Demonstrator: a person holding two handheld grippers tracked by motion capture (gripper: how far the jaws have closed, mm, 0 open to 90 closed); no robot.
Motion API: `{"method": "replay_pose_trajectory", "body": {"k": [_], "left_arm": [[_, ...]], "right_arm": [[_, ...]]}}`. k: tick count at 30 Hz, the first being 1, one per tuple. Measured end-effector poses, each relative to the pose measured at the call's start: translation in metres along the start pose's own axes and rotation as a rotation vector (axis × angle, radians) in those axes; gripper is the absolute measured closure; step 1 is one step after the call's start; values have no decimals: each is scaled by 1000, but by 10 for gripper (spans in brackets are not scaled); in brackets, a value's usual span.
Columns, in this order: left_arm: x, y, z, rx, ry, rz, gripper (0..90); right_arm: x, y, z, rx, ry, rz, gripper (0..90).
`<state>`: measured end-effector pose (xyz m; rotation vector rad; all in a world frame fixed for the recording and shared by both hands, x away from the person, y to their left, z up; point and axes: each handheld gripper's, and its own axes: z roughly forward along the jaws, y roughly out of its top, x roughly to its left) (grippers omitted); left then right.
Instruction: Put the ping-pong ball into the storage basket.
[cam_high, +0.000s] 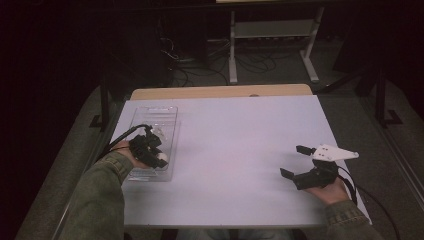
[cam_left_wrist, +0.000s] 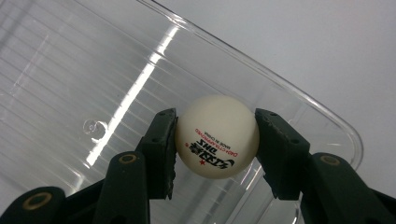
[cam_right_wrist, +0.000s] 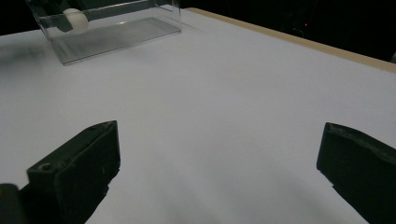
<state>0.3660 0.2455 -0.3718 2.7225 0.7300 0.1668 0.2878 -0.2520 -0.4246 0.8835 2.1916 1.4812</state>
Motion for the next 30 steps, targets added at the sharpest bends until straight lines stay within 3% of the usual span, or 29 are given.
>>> {"method": "replay_pose_trajectory", "body": {"k": [15, 23, 30], "left_arm": [[2, 0, 4, 18, -8, -24, 499], [3, 0, 4, 14, -15, -39, 434], [5, -1, -5, -16, -12, -79, 389]], "right_arm": [[0, 0, 0, -3, -2, 1, 0], [0, 0, 0, -1, -2, 2, 0], [0, 0, -1, 1, -2, 0, 0]]}}
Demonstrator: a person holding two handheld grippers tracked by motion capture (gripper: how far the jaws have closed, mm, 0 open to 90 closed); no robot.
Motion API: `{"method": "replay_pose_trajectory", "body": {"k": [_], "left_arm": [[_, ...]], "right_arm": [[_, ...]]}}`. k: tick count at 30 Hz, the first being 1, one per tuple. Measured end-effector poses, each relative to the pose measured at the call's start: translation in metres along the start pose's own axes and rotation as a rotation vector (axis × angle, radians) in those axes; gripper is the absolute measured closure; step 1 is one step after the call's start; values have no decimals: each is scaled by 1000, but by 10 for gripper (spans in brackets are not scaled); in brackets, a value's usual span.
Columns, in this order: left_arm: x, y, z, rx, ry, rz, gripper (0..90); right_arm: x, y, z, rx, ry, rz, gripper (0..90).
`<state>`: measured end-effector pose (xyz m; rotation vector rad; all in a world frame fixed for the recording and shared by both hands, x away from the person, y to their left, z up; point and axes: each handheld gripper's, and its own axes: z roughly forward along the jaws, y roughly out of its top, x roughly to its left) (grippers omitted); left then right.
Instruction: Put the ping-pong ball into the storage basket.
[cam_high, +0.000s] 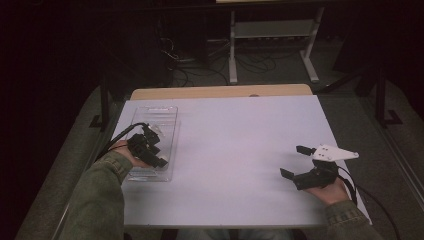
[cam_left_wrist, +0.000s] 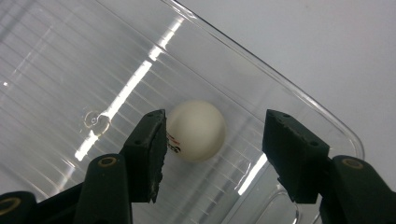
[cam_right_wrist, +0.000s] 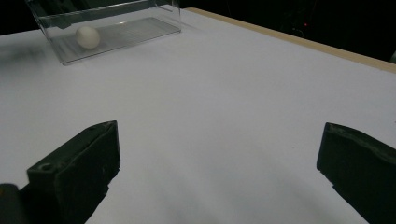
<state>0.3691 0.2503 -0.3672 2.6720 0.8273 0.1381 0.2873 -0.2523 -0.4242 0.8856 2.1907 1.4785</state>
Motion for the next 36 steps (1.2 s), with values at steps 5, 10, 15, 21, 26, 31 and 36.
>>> {"method": "replay_pose_trajectory", "body": {"k": [5, 10, 15, 21, 26, 31, 36], "left_arm": [[-2, 2, -5, -15, 11, -2, 324], [-2, 4, -9, -11, 11, -1, 275], [-2, 2, -14, -18, 16, -3, 230], [-3, -2, -16, -9, -7, -5, 154], [-2, -6, -22, -53, 1, -27, 63], [-4, -8, -31, -112, 9, -46, 21], [-10, -9, -30, -140, 10, -39, 12]], "right_arm": [[0, 0, 0, 1, 0, 1, 0], [1, 0, 1, 7, 3, -4, 0], [1, 0, 0, 8, 4, -2, 0], [1, 0, 0, 8, 4, -1, 0], [1, -1, 0, 5, 2, 0, 0], [1, -1, 0, 6, 0, 4, 0], [0, -1, 0, 4, 0, 3, 0]]}}
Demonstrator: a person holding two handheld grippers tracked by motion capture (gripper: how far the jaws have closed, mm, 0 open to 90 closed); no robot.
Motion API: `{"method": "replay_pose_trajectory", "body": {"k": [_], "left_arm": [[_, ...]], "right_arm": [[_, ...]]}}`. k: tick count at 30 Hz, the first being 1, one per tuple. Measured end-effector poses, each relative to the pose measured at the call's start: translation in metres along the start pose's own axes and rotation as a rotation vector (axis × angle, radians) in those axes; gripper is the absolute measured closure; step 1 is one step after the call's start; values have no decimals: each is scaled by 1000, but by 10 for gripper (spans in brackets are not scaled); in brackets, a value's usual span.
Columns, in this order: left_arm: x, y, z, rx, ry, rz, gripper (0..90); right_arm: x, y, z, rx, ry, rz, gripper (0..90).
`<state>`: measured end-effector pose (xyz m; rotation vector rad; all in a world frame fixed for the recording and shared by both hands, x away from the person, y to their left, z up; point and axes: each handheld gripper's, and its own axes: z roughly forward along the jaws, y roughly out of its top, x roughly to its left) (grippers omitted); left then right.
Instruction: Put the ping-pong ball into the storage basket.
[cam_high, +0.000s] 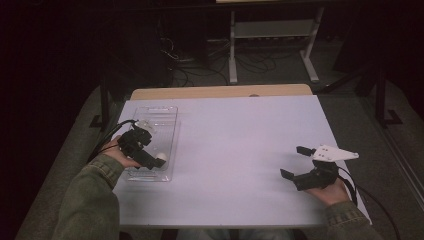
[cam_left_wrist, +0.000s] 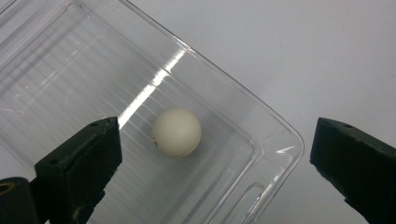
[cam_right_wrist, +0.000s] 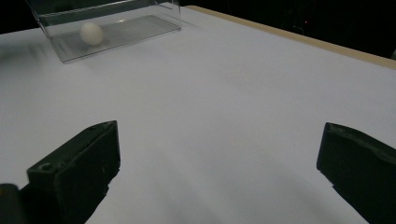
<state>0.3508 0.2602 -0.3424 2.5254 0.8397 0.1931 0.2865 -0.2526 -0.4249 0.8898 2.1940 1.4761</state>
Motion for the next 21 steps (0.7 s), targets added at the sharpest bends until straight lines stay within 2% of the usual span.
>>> {"method": "replay_pose_trajectory", "body": {"k": [6, 10, 14, 17, 21], "left_arm": [[-3, -4, -3, -71, 0, -12, 11], [-4, -6, -10, -148, -2, -21, 11], [-6, -7, -12, -159, 3, -17, 11], [-7, -10, -16, -197, 28, -24, 11], [-8, -14, -17, -222, 27, -25, 11]], "right_arm": [[0, 0, -1, 1, -5, 4, 0], [0, 0, -1, 2, -7, 5, 0], [-1, -1, -1, 3, -8, 3, 0], [-2, -1, -2, 2, -12, 11, 0], [-2, -1, -2, -2, -14, 9, 0]]}}
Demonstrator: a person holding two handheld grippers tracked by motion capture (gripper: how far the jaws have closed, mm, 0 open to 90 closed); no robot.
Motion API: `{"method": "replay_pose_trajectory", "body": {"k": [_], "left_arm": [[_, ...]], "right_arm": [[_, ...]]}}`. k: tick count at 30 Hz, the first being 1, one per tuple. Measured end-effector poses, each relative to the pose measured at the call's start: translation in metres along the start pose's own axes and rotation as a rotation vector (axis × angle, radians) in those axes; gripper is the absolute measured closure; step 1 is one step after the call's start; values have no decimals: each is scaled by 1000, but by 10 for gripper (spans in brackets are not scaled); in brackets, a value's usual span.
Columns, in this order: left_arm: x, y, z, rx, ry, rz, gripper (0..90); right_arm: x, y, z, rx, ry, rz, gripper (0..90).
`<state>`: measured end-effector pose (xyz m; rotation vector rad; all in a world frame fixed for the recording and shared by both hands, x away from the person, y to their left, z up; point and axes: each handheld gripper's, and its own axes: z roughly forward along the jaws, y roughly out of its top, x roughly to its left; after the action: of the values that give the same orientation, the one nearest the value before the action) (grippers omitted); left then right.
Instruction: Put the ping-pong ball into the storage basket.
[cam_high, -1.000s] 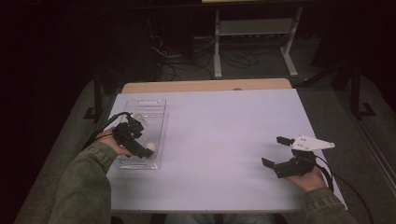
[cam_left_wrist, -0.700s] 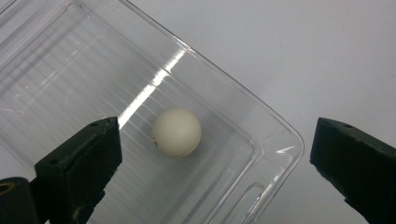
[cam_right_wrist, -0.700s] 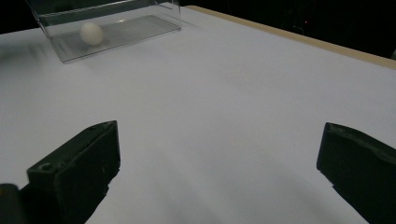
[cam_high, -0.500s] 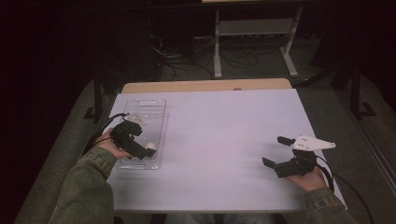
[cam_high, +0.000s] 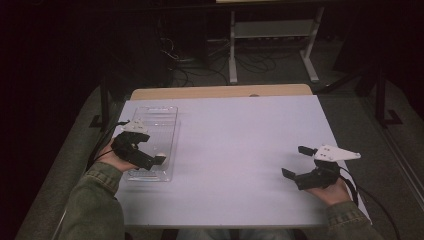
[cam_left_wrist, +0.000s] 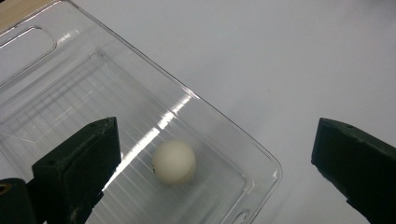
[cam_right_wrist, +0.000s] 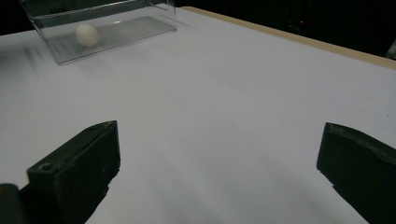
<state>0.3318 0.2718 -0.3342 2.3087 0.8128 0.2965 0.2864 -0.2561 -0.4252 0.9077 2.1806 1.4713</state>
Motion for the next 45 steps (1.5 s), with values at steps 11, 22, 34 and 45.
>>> {"method": "replay_pose_trajectory", "body": {"k": [11, 22, 34, 45], "left_arm": [[-5, -14, 5, -64, 16, -16, 11], [-5, -36, 4, -141, 44, -68, 11], [-11, -52, 5, -289, 124, -102, 11], [-16, -71, 11, -366, 173, -130, 11]], "right_arm": [[0, 0, -1, -5, -6, -1, 0], [0, 0, -1, -3, -6, -1, 0], [1, 0, 0, -1, -4, 0, 0], [1, 0, 0, 1, -4, -3, 0]]}}
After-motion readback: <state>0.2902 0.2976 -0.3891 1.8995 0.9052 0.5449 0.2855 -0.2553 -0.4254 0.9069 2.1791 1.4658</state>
